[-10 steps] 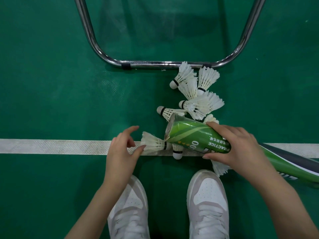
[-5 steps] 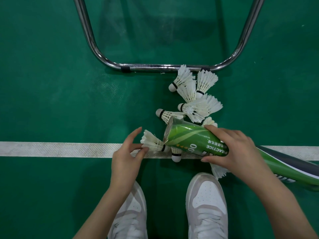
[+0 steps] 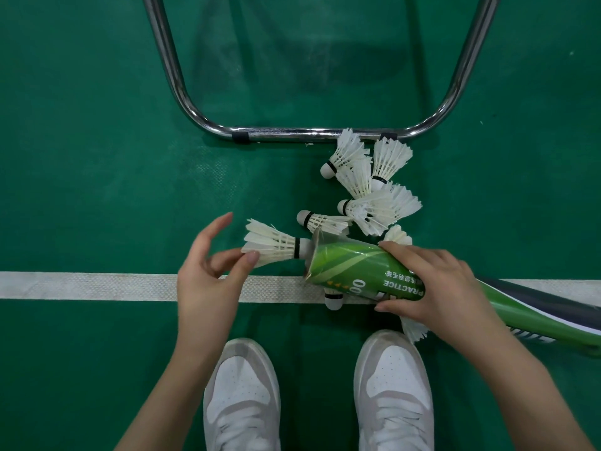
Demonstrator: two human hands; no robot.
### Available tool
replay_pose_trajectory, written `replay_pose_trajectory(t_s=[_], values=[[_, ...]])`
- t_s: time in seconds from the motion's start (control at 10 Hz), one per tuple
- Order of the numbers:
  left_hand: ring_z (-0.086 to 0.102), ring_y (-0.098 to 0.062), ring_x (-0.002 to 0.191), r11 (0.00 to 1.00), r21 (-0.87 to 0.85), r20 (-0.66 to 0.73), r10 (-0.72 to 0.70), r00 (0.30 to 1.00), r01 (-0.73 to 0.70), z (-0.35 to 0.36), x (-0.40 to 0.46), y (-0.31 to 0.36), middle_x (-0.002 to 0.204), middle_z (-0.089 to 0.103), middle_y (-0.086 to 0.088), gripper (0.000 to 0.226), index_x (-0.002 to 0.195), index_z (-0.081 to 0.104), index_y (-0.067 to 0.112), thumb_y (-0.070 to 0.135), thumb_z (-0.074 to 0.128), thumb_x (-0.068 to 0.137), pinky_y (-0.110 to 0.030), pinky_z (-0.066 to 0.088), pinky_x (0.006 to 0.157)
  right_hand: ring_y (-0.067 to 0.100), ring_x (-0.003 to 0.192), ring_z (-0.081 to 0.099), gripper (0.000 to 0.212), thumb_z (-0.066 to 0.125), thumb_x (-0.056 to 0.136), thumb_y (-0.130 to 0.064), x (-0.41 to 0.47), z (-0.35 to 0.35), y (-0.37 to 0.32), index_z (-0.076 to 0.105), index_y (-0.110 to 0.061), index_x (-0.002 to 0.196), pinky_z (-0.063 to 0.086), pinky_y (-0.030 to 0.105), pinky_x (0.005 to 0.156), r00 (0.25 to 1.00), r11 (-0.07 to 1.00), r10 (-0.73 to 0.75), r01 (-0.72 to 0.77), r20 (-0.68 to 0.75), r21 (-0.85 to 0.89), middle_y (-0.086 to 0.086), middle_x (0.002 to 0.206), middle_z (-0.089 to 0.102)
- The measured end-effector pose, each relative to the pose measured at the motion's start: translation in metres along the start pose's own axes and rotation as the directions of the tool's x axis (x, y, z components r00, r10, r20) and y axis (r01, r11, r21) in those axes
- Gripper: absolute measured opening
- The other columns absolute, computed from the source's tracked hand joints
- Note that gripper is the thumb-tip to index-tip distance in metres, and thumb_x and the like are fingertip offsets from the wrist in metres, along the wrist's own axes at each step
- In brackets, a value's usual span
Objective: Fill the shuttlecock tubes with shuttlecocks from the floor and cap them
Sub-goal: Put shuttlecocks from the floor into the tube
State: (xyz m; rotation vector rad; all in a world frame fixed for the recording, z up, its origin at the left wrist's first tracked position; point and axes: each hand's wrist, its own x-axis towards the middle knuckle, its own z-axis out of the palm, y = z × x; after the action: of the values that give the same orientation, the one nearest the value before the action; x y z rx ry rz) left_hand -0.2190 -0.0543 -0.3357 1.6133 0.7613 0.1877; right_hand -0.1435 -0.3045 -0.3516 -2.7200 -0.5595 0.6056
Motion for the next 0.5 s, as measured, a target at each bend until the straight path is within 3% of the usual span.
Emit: replay_pose_trajectory(t_s=[0.3, 0.5], values=[[0.068, -0.004, 0.084, 0.999, -0.043, 0.177, -0.021, 0.984, 0.029, 0.025, -0.015, 0.001, 0.076, 0.074, 0.001, 0.055, 0.121, 0.05, 0.045, 0.006, 0.065, 0.085, -0.018, 0.047, 0.088, 0.022, 0.113, 0.044, 0.087, 0.073, 0.057, -0.058, 0.002, 0.002, -0.006, 0.037, -0.039, 0.135, 0.028, 0.036, 0.093, 0.999, 0.999, -0.033, 0.033, -0.013, -0.001, -0.006, 0.127, 0.054], [0.066, 0.0, 0.081, 0.999, -0.034, 0.282, -0.026, 0.959, 0.037, 0.026, -0.013, -0.003, 0.079, 0.074, 0.003, 0.062, 0.126, 0.039, 0.051, 0.008, 0.062, 0.088, -0.009, 0.045, 0.079, 0.023, 0.113, 0.045, 0.087, 0.073, 0.057, -0.057, 0.003, 0.004, -0.009, 0.039, -0.037, 0.134, 0.031, 0.039, 0.093, 0.998, 0.999, -0.053, 0.053, -0.023, 0.003, -0.005, 0.126, 0.055]])
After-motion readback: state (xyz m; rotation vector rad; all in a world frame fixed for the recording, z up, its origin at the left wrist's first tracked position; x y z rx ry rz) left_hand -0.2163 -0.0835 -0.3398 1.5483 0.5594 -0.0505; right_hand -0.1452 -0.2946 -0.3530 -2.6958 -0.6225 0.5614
